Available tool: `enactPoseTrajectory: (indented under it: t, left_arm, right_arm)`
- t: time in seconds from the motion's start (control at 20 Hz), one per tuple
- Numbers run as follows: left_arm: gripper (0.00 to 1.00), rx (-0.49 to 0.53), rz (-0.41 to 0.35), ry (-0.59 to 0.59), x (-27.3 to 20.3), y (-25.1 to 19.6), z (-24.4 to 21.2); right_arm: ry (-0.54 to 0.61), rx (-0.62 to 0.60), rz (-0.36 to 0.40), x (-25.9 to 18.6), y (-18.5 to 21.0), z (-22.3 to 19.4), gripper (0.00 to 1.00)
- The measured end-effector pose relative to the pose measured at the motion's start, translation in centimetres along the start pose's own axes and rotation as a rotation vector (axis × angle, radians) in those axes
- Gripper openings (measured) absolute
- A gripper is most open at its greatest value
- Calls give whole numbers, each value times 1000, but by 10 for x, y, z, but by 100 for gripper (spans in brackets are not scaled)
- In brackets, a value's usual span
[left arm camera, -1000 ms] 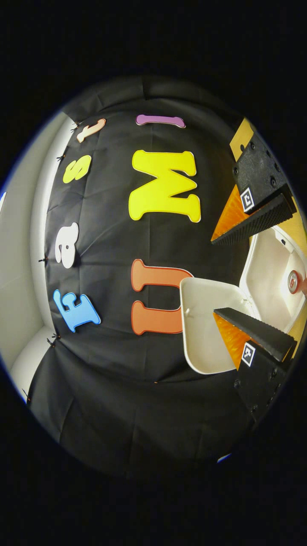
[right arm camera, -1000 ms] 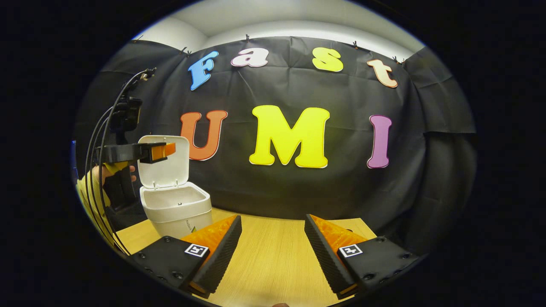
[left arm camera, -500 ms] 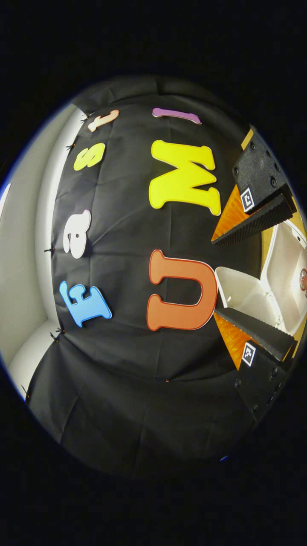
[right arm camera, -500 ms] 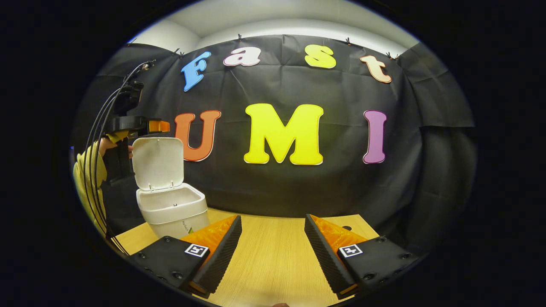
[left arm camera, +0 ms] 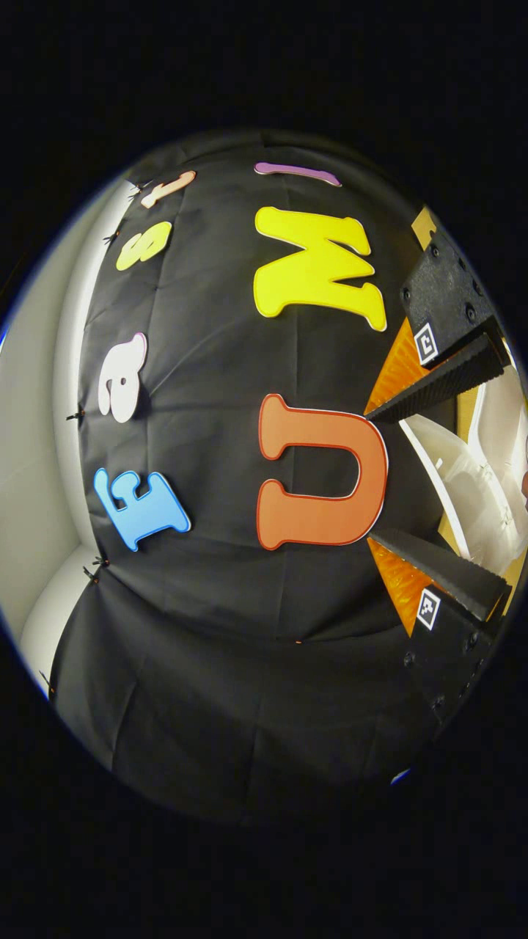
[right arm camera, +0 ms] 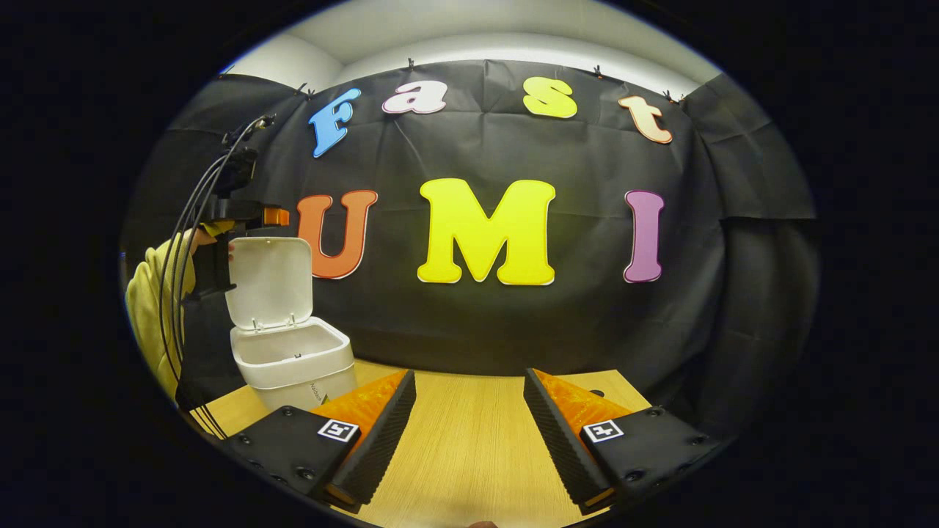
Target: Press the lid of the desktop garbage bin to open it, pick up the crumpled paper on the desktop and throw it into the bin, then pick up the pop can on the desktop and drop it into the bin, and finally close the garbage bin lid.
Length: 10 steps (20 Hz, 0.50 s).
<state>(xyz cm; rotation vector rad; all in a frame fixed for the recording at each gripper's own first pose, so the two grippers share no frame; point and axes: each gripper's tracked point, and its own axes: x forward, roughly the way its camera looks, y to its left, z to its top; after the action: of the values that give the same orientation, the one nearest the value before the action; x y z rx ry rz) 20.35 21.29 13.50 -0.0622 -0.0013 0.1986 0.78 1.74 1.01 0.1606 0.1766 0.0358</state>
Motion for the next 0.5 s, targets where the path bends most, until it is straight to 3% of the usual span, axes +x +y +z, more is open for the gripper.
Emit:
enactPoseTrajectory:
  t: [0.25,0.3,0.35,0.5]
  left_arm:
    - [94,-18,12,22,3,1,-8]
    - [87,-23,10,32,1,-2,-10]
    - [97,-33,5,40,-2,-5,-11]
    - [98,-43,-14,56,-14,-18,-16]
  right_arm:
    - [16,-1,-11,4,-2,-4,94]
    - [18,1,-10,4,-2,-4,95]
    - [19,3,-6,5,-1,-5,94]
    - [17,6,13,14,-6,-7,95]
